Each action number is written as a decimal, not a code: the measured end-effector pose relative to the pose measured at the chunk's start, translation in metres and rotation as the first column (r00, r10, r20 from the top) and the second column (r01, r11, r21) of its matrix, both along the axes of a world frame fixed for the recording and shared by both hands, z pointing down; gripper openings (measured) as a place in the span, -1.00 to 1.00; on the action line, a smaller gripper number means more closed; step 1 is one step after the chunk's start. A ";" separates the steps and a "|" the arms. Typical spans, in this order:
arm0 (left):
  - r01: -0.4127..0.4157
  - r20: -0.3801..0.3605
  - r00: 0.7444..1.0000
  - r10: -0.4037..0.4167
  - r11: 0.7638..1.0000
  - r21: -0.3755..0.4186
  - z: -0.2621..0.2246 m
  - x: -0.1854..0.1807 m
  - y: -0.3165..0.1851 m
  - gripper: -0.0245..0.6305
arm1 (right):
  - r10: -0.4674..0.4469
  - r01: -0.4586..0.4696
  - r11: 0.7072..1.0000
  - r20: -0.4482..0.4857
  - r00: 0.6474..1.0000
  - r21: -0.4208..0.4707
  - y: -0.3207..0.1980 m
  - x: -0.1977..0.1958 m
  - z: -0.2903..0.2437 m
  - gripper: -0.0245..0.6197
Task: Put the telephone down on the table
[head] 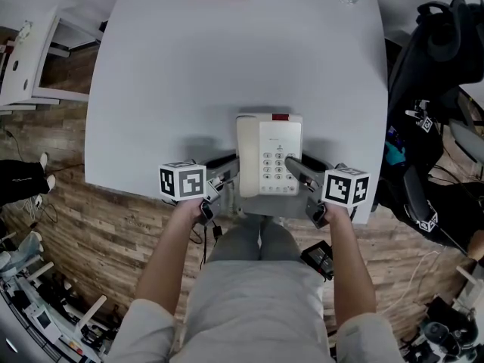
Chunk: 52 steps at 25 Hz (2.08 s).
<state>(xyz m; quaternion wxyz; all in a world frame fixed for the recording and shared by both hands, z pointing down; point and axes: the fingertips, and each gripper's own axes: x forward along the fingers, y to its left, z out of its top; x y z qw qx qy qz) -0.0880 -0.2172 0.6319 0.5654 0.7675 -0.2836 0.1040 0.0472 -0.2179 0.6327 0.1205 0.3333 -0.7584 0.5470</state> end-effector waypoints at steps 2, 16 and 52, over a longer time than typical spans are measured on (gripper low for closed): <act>0.003 0.002 1.000 -0.003 1.000 0.001 0.000 0.000 0.000 -0.59 | -0.003 0.003 1.000 -0.003 1.000 0.003 0.000 0.000 0.001 -0.27; 0.001 0.029 1.000 -0.001 1.000 0.008 -0.002 -0.002 -0.001 -0.60 | -0.007 0.007 1.000 -0.072 0.997 0.001 0.002 0.001 0.004 -0.30; 0.008 0.126 0.992 -0.018 0.997 0.077 -0.024 -0.022 0.007 -0.87 | -0.034 0.050 0.994 -0.151 0.988 0.102 0.021 0.011 -0.025 -0.77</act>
